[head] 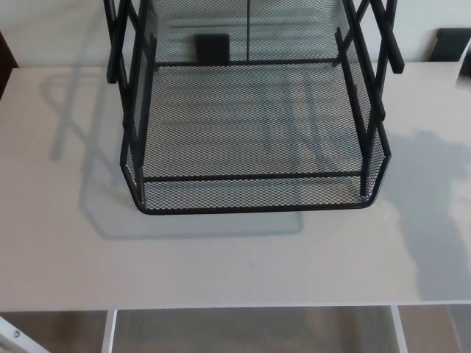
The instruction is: The robot walks towards a desk on which a file tray is kept in the middle and a stapler is kept to its right. The robot lifts the stapler using its right hand and places it on the file tray.
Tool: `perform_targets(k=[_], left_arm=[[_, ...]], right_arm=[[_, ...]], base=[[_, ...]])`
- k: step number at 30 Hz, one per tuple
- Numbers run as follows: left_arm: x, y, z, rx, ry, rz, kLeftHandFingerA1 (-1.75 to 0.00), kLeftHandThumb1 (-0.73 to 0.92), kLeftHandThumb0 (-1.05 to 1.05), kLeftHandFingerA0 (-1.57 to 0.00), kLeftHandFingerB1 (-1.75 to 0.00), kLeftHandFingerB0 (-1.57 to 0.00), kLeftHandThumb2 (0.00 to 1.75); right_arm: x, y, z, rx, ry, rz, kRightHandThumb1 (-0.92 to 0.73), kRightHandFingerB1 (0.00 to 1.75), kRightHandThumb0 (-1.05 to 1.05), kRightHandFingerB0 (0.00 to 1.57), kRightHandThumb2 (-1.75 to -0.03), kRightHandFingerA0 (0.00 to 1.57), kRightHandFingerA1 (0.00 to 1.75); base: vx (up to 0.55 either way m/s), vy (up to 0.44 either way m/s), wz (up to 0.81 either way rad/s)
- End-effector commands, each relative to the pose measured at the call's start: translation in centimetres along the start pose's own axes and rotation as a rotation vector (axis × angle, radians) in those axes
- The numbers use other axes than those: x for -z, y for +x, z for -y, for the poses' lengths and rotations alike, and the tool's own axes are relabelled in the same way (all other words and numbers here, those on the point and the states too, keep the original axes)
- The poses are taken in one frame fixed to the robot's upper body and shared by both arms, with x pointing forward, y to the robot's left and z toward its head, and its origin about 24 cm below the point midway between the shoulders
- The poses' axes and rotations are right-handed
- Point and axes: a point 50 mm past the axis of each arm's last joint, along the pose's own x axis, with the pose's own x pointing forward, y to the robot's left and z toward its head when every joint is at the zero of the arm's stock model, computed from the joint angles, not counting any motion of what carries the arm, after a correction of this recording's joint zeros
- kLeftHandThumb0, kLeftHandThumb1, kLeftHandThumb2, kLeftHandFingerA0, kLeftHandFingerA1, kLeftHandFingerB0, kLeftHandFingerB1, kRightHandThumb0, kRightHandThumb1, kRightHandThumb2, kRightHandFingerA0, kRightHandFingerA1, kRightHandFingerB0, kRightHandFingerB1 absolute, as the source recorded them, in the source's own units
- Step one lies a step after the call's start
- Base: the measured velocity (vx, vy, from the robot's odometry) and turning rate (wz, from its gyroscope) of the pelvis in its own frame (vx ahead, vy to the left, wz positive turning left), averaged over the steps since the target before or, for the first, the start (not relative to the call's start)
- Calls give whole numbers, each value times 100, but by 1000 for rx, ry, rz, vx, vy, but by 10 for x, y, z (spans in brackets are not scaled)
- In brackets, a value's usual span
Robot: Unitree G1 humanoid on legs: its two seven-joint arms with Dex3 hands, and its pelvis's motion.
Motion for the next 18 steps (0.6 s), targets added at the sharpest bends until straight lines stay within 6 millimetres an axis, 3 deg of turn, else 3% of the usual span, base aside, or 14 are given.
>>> perform_targets(k=[1, 4, 5, 6, 7, 11, 12, 13, 14, 15, 17, 18], left_arm=[[-6, -3, -10, -4, 41, 36, -90, 65, -97, -55, -68, -9, 132], [-5, -3, -10, -1, 43, 38, -89, 67, -99, -52, -66, -6, 133], [-4, -4, -11, -1, 37, 38, -96, 74, -96, -45, -76, -6, 107], [-1, -4, -12, -9, 44, 33, -90, 68, -100, -54, -67, -7, 134], [-2, -4, -13, -12, 44, 29, -91, 67, -99, -54, -68, -8, 134], [-2, -3, -12, -19, 13, 23, -85, 69, -99, -45, -63, -3, 134], [-2, -3, -12, -16, 13, 24, -93, 78, -96, -40, -72, -3, 105], [-3, -3, -11, -10, 31, 29, -89, 69, -101, -52, -67, -6, 135], [-4, -3, -11, -1, 48, 33, -90, 69, -102, -51, -68, -7, 135], [-4, -3, -10, 6, 50, 37, -91, 69, -102, -52, -69, -8, 135], [-5, -4, -10, 11, 58, 41, -91, 69, -102, -52, -69, -8, 135], [-5, -4, -11, 14, 51, 44, -99, 77, -98, -47, -79, -9, 106]], right_arm=[[-14, 22, 44, 249, 83, 66, -62, 152, -22, 72, -92, 84, 172], [-21, 35, 59, 282, 84, 75, -62, 154, -20, 68, -91, 81, 175], [-27, 41, 66, 280, 83, 75, -61, 156, -20, 65, -92, 81, 175], [-39, 53, 81, 295, 86, 109, -64, 156, -27, 67, -90, 82, 175], [-51, 62, 96, 333, 134, 159, -56, 153, -25, 76, -103, 90, 175], [-75, 75, 109, 344, 183, 174, -56, 153, -25, 77, -107, 93, 175], [-81, 77, 110, 338, 189, 190, -52, 154, -24, 78, -116, 96, 175], [-93, 79, 111, 314, 199, 217, -45, 163, -25, 76, -123, 94, 175], [-109, 81, 109, 279, 207, 248, -48, 129, -31, 101, -115, 120, 139], [-119, 82, 106, 250, 200, 272, -52, 160, -22, 75, -115, 90, 175], [-123, 82, 103, 232, 189, 287, -52, 160, -22, 75, -115, 90, 175], [-132, 82, 100, 189, 165, 297, -56, 87, -23, 83, -91, 89, 174]], base=[[0, 0, 0], [0, 0, 0], [0, 0, 0], [0, 0, 0], [0, 0, 0], [0, 0, 0], [0, 0, 0], [0, 0, 0], [0, 0, 0], [0, 0, 0], [0, 0, 0], [0, 0, 0]])
